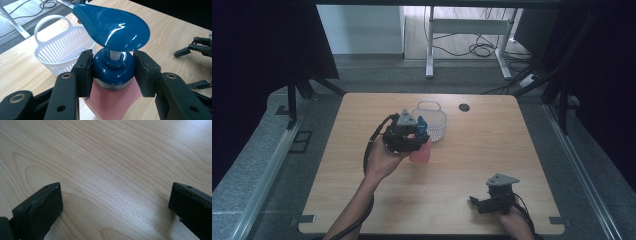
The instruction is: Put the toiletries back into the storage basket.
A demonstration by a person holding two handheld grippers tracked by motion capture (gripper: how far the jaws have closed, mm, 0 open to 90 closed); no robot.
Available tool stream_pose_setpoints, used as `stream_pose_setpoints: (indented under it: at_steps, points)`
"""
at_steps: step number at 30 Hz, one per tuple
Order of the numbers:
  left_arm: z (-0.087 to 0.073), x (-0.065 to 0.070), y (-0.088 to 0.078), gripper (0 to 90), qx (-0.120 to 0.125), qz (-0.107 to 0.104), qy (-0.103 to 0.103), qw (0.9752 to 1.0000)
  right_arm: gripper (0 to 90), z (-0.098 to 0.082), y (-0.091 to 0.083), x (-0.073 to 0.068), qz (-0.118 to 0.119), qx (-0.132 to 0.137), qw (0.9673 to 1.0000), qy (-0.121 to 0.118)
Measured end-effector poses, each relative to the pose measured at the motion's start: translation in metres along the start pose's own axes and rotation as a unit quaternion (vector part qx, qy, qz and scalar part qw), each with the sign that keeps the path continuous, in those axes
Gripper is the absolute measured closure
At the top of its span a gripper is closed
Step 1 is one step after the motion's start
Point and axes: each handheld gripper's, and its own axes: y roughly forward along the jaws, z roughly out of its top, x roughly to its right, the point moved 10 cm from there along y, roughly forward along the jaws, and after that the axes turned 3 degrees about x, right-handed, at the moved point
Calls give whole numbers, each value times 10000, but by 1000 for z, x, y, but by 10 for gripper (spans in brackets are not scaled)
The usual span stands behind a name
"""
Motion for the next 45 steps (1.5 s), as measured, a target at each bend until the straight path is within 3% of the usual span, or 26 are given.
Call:
stream_pose_setpoints:
  at_steps: [24, 34, 45]
  points:
    - [47, -21, 21, 527, 28, 131, 18, 9999, 0, 0, 0, 0, 2, 3, 10000, -18]
    - [68, -35, 27, 527, 84, 251, -94, 9996, 0, 0, 0, 0, 5, 2, 10000, 22]
    - [80, -51, 41, 527, 146, 406, -204, 9989, 0, 0, 0, 0, 3, 3, 10000, 24]
